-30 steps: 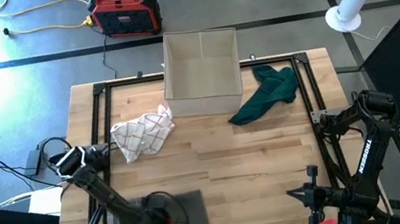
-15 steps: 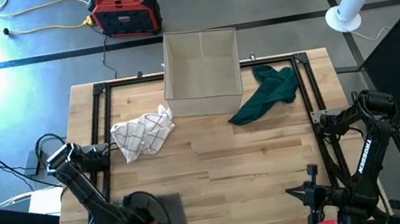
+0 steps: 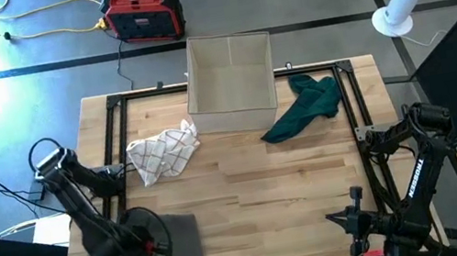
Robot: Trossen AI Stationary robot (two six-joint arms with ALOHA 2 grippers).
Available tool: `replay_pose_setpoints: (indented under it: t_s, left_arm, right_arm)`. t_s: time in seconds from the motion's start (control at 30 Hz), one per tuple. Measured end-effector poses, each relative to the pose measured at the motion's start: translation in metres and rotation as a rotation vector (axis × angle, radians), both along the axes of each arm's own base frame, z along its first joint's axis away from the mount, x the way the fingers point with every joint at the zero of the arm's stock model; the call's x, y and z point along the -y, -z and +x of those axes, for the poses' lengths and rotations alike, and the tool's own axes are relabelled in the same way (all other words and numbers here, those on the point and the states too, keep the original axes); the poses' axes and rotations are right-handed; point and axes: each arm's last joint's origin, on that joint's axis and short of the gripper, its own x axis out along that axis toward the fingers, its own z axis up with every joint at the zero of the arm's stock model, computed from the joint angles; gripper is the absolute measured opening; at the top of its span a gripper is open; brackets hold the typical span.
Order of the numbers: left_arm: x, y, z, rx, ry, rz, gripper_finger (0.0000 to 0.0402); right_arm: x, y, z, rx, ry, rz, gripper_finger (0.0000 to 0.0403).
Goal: Fold towel
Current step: Stack the folded dark grey towel on top of the grey checkered towel
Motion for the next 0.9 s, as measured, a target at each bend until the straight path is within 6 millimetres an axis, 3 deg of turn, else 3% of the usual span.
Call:
replay_pose_setpoints:
  t_s: [0.13, 0.27, 0.47, 0.7, 0.9]
  left_arm:
    - [-0.001, 0.009, -0.004, 0.008, 0.002, -0.074, 0.0037]
    - [0.004, 0.031, -0.007, 0.002, 0.03, -0.086, 0.0037]
    - [0.006, 0.06, -0.026, -0.177, 0.039, -0.101, 0.0037]
    - [0.008, 0.074, -0.026, -0.151, 0.048, -0.117, 0.0055]
    - [0.005, 0.075, -0.025, -0.159, 0.036, -0.104, 0.0149]
  right_arm:
    - [0.001, 0.0, 0.001, -0.004, 0.005, -0.001, 0.0]
    - [0.002, 0.0, 0.002, 0.0, 0.011, -0.006, 0.0]
    - [0.004, 0.0, 0.004, -0.012, 0.019, -0.022, 0.0]
    - [0.006, 0.0, 0.007, -0.018, 0.031, -0.029, 0.0]
    - [0.009, 0.0, 0.011, -0.019, 0.049, -0.032, 0.0]
